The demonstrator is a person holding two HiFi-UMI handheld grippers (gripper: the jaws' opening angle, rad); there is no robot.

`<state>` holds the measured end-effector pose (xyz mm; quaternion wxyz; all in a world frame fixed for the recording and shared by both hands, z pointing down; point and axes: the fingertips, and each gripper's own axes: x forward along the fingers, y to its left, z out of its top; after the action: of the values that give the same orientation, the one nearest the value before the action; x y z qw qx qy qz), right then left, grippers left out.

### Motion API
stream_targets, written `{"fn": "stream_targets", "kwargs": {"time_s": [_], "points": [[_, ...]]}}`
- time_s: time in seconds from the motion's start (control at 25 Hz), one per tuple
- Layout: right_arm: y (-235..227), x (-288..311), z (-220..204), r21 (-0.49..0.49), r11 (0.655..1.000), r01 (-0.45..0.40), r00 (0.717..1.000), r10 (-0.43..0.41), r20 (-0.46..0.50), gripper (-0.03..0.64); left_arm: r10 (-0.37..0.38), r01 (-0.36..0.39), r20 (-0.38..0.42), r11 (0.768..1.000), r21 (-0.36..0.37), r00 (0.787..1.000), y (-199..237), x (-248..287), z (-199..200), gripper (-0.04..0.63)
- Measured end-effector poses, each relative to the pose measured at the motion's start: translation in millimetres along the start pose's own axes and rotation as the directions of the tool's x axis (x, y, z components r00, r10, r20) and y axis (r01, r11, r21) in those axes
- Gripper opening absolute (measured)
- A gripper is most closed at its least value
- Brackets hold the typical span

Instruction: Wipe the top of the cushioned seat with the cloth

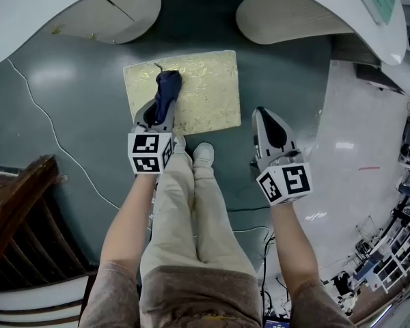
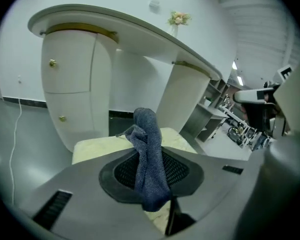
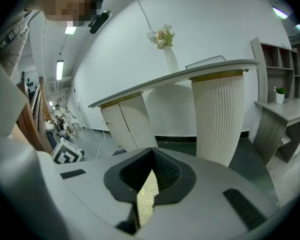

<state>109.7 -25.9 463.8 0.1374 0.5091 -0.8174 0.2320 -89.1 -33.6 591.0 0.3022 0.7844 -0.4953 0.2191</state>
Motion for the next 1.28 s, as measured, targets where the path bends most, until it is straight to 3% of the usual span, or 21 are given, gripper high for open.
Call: {"fn": "stream_targets", "kwargs": {"time_s": [0.28,0.48,0.64,0.84,1.28], "points": [[-16,-11,1,0.017,0.999,0.040,0.999,-0.040,0.003,0.006,-0.187,0.188,0.019,0.982,-0.023,0.982,-98,62,29,0.100],[-29,-20,7,0.004,0.998,0.056,0.998,-0.056,0.007,0.006,-0.252,0.252,0.000,0.966,-0.057,0.968,-144,92,30,0.100],[-41,-27,12,0.007,0.997,0.078,0.997,-0.078,0.009,0.006,-0.264,0.261,-0.015,0.959,-0.114,0.964,-167,109,26,0.100],[-49,-33,15,0.010,0.995,0.094,0.995,-0.095,0.014,0.006,-0.247,0.238,-0.080,0.966,-0.101,0.966,-181,128,10,0.100],[-48,-33,7,0.028,0.995,0.093,0.996,-0.093,0.005,0.006,-0.147,0.127,-0.172,0.984,-0.124,0.974,-155,141,-14,0.100]]}}
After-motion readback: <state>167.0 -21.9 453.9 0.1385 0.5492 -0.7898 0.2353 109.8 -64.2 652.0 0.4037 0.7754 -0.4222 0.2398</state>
